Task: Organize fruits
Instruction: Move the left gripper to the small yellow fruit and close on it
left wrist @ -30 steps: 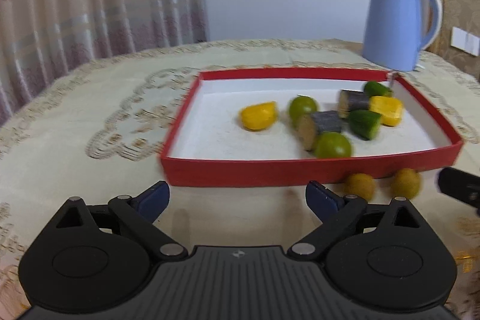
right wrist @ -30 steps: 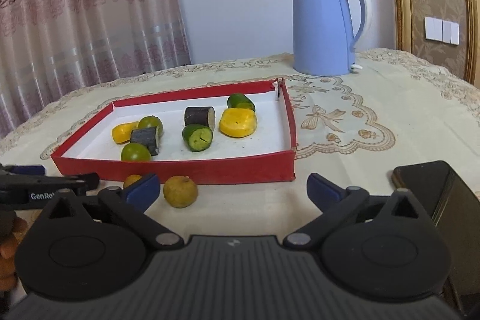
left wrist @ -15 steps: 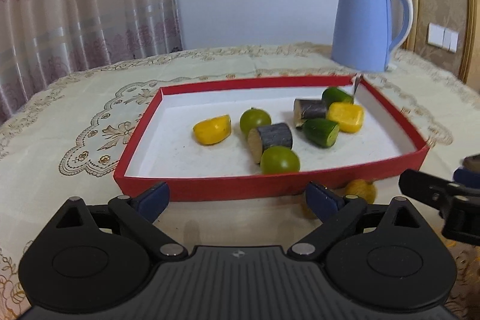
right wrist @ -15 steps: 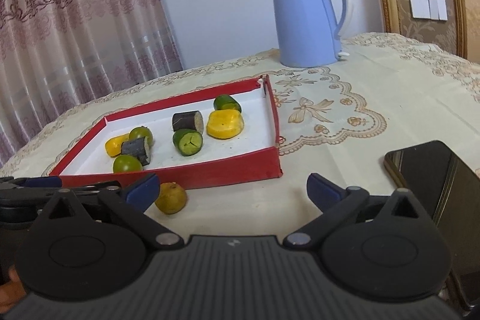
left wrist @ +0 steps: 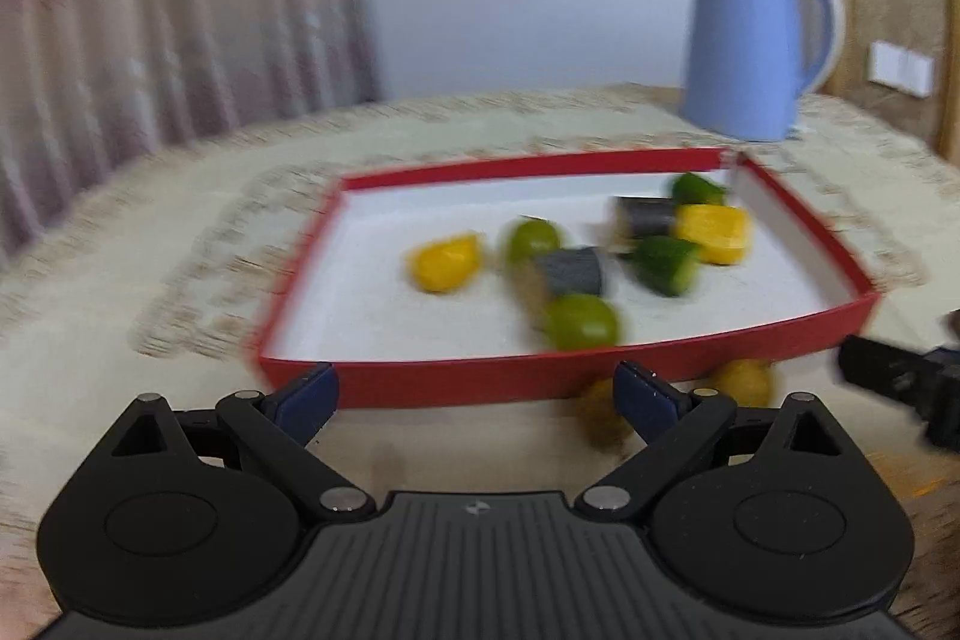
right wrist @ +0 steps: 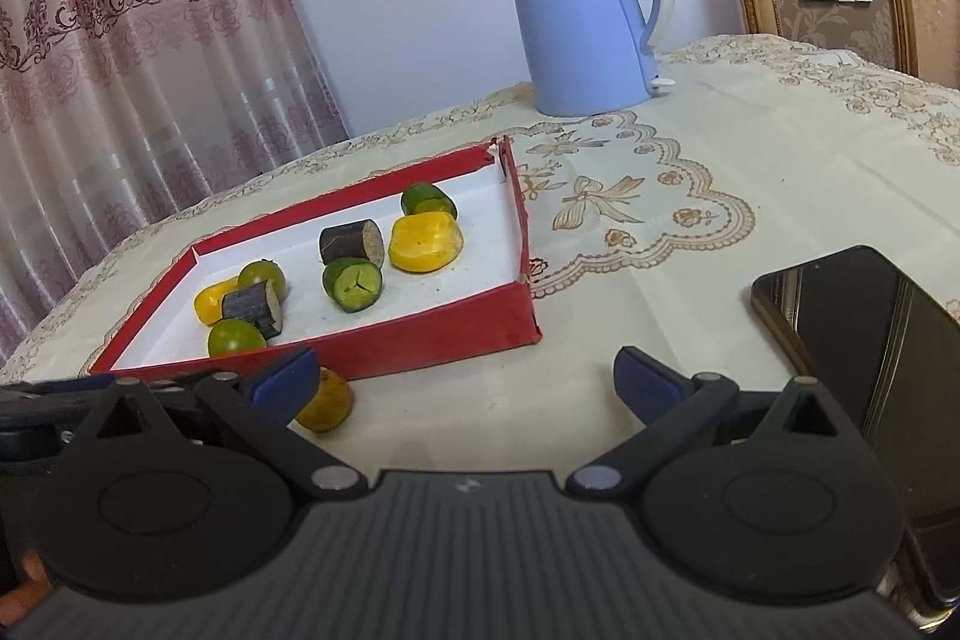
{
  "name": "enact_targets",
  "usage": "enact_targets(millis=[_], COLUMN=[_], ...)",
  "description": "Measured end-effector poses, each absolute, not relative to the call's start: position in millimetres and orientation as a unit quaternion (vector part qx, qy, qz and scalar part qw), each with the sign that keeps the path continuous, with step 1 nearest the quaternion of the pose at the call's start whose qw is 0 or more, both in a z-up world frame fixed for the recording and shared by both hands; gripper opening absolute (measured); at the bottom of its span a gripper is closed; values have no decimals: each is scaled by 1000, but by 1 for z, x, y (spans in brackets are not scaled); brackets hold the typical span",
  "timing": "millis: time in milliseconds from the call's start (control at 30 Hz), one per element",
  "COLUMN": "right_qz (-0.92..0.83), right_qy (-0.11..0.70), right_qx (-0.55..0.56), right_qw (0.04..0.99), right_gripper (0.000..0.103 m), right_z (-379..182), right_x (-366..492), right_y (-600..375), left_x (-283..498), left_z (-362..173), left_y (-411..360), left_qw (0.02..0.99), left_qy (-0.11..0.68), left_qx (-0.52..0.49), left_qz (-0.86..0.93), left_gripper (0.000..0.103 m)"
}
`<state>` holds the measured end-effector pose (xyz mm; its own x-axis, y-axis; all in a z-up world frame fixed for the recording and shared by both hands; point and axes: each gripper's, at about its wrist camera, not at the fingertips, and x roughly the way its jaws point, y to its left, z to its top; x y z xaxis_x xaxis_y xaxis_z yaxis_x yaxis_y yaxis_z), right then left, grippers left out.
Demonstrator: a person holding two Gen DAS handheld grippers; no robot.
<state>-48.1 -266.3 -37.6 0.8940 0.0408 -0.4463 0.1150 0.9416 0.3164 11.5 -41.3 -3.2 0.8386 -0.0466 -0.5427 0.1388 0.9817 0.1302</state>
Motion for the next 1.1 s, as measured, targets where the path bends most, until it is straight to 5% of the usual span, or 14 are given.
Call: enact_targets(millis=[333, 900, 1100], right_qz=[-14, -18, -19], right_qy=[236, 233, 232], right_qx=[156, 158, 157], right_qw=[959, 959, 960], right_gripper=[103, 103, 103], right_z=[-38, -37, -37], right_x=[-46, -47, -48], right_y=[-261, -262, -262], left_x=[2, 11, 5], left_z=[5, -16, -17], left_y=[-5, -62, -64], left_qw=[952, 949, 950], left_qy=[287, 274, 264], left_qx=[24, 115, 138], left_qz=[-102, -104, -94], left_gripper=[98, 96, 78])
